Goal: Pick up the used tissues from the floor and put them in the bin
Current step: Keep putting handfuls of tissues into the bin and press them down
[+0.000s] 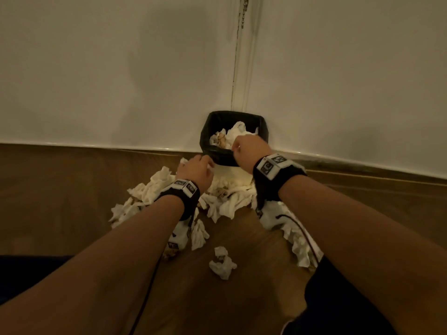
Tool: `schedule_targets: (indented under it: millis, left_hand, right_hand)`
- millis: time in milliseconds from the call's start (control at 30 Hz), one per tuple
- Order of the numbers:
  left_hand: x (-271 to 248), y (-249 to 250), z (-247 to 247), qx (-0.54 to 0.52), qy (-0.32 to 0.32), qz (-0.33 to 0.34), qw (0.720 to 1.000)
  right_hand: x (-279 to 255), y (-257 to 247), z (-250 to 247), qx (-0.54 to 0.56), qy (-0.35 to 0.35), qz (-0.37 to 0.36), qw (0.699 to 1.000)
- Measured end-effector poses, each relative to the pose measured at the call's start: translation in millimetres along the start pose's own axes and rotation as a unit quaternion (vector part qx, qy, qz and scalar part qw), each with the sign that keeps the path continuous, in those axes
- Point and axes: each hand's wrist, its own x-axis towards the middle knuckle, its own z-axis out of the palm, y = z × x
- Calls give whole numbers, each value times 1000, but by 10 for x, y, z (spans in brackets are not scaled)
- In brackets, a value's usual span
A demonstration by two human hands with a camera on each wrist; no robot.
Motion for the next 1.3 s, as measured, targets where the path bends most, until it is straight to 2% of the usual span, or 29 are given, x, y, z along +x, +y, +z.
schedule_targets:
  millis: [100, 167, 233, 333, 467, 600, 767, 867, 1000, 1133, 1300]
  left_hand:
    - [-182, -83, 230, -19, -117, -42, 992]
    - [-329, -137, 428, -2, -171, -44, 984]
    - [-467, -200, 634, 50, -231, -12, 972]
    - [-597, -316, 904, 145, -320, 37, 936]
    - [-622, -372, 1110, 189, -328, 83, 922]
    - [-586, -413, 1221, 218, -361, 109, 900]
    - [-565, -517, 1331, 217, -378, 100, 895]
    - [-556, -516, 1364, 224, -394, 88, 887]
    - [-595, -529, 1408, 185, -366, 45, 911]
    - [-631, -470, 1447, 199, -391, 20, 898]
    - [-688, -380, 1545, 184, -395, 9, 900]
  right_hand:
    - [-100, -146, 273, 30, -75, -5, 997]
    - [-165, -140, 515, 26, -135, 2, 990]
    - [-206, -104, 844, 5, -202, -3, 979]
    - [-307, -33, 1364, -36, -290, -11, 956]
    - [-441, 23, 1791, -26, -343, -17, 939]
    - [-542, -9, 2028, 14, -400, 18, 916]
    - [-729, -36, 2178, 50, -415, 27, 908]
    - [-855, -70, 2244, 73, -396, 28, 915]
    - [-1000, -70, 2365, 94, -380, 14, 920]
    - [-1021, -91, 2404, 63, -360, -12, 931]
    - [-1017, -108, 2491, 62, -344, -9, 937]
